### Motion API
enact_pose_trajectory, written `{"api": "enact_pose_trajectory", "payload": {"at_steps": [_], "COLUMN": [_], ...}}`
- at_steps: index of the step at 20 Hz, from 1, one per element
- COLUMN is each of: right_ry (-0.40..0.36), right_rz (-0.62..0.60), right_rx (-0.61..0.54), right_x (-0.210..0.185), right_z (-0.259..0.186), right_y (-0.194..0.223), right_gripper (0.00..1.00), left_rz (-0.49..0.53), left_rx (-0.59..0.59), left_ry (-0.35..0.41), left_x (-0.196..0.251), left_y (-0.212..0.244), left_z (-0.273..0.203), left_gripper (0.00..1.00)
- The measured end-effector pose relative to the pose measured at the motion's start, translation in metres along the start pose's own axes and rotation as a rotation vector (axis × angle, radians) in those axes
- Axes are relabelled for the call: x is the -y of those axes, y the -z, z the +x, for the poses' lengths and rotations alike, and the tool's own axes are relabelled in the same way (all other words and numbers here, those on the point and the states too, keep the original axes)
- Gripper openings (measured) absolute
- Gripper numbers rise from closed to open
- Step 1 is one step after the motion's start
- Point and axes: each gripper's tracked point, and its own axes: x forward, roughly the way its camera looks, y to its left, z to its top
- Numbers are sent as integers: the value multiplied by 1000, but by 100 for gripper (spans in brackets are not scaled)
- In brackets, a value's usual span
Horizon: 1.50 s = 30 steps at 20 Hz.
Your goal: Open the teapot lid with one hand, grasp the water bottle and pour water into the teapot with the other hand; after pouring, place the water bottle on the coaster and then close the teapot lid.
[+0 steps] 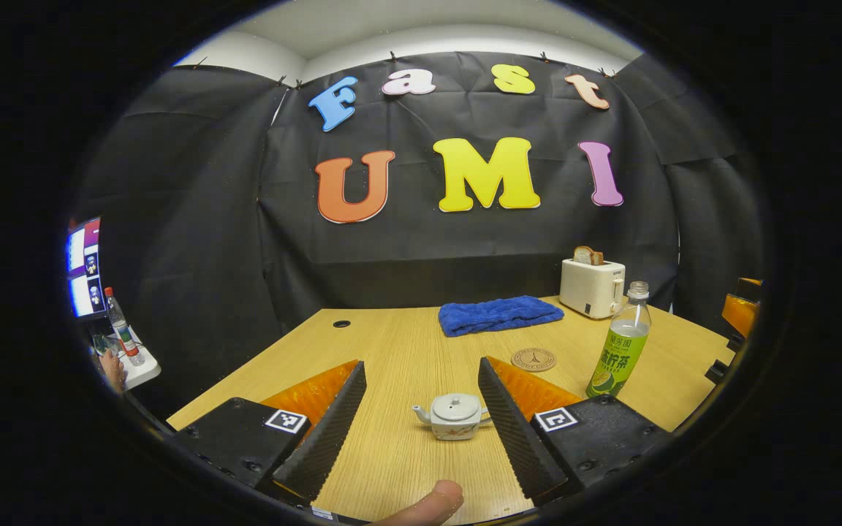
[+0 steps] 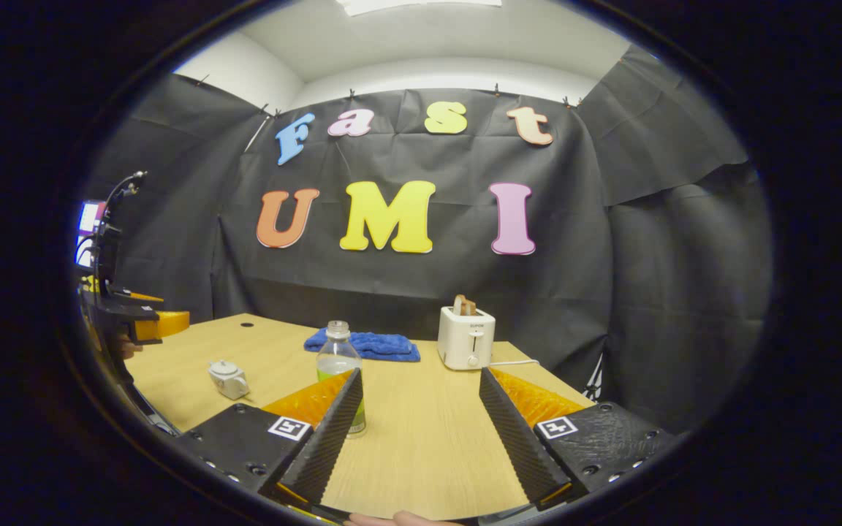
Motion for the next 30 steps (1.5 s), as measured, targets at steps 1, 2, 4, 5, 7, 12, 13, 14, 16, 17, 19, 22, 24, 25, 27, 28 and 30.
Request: {"api": "enact_pose_trajectory", "payload": {"at_steps": [1,2,4,5,7,12,13,14,16,17,19,22,24,25,27,28,30], "right_ry": [4,0,-18,-26,-55,-73,-84,-93,-106,-111,-121,-130,-134,-135,-132,-130,-130], "right_rz": [5,17,55,70,79,48,48,47,37,33,23,6,2,-1,-8,-8,-5], "right_rx": [-16,-29,-56,-76,-112,-124,-132,-137,-136,-132,-133,-138,-136,-136,-134,-134,-139], "right_x": [-1,-3,-8,-9,-15,-20,-24,-27,-32,-35,-42,-47,-49,-50,-50,-49,-49], "right_z": [3,5,10,15,21,35,36,37,39,40,42,45,45,45,46,45,48], "right_y": [7,12,24,32,46,67,73,77,81,82,85,87,87,87,87,87,87], "right_gripper": [96,96,96,96,96,96,96,96,96,96,96,96,96,96,96,96,96], "left_rz": [-6,-16,-38,-56,-97,-119,-120,-117,-88,-60,-36,-51,-50,-54,-74,-83,-67], "left_rx": [-1,-5,-31,-50,-84,-93,-90,-87,-76,-63,-38,-54,-71,-84,-120,-114,-99], "left_ry": [2,10,31,43,70,51,46,53,49,42,43,40,23,16,42,43,37], "left_x": [2,5,14,20,32,35,35,37,41,40,43,40,35,32,36,35,35], "left_y": [1,4,17,24,38,56,59,62,67,67,67,75,76,80,89,87,85], "left_z": [3,6,16,20,30,56,59,63,67,69,76,84,88,89,92,92,95], "left_gripper": [97,97,97,97,98,98,98,98,97,98,96,82,75,73,70,67,61]}}
